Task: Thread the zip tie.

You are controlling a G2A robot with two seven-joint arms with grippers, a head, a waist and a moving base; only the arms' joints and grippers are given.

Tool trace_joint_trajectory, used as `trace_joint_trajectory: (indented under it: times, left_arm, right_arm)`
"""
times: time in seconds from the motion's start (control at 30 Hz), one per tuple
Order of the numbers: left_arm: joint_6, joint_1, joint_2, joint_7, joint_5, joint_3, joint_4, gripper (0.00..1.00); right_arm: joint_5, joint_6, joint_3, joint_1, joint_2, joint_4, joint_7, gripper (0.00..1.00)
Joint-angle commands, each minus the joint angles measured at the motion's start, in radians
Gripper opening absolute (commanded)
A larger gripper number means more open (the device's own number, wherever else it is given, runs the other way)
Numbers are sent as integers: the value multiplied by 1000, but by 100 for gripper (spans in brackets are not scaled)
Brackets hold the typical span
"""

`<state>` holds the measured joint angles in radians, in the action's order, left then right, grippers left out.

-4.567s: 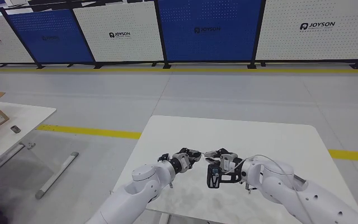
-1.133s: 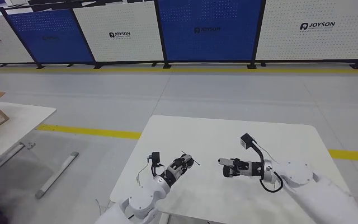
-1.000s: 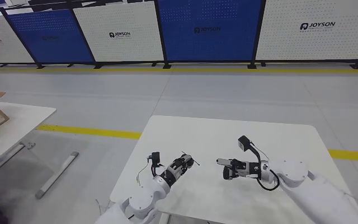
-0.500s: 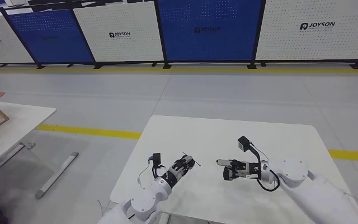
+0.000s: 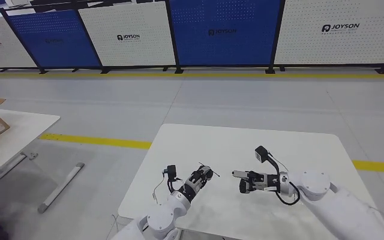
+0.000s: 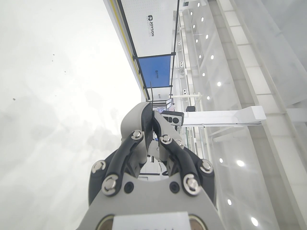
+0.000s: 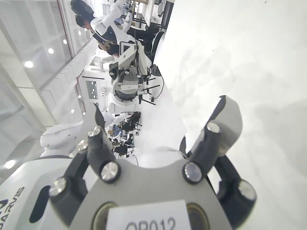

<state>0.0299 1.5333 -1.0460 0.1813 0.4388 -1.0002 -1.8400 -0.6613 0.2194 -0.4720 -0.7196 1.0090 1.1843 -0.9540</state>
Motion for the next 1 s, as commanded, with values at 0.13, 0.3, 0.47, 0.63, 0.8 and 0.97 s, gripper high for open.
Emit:
trace_joint_trajectory:
  times: [0.13,0.3,0.47,0.63,0.8,0.97]
  left_arm:
    - [0,0,0,0,0,0,0,0]
    - [0,0,0,0,0,0,0,0]
    - [0,0,0,0,0,0,0,0]
    - [0,0,0,0,0,0,0,0]
    - [0,0,0,0,0,0,0,0]
    - [0,0,0,0,0,0,0,0]
  right_arm:
    - [0,-15,-11,-8,15,-11,-27,100]
    - [-6,54,1,7,58,-79,-49,100]
    - [-14,81,34,36,122,-167,-48,100]
    - [-19,77,36,37,126,-173,-48,100]
    - [-19,77,36,37,126,-173,-48,100]
    - [-8,94,22,19,126,-150,-26,100]
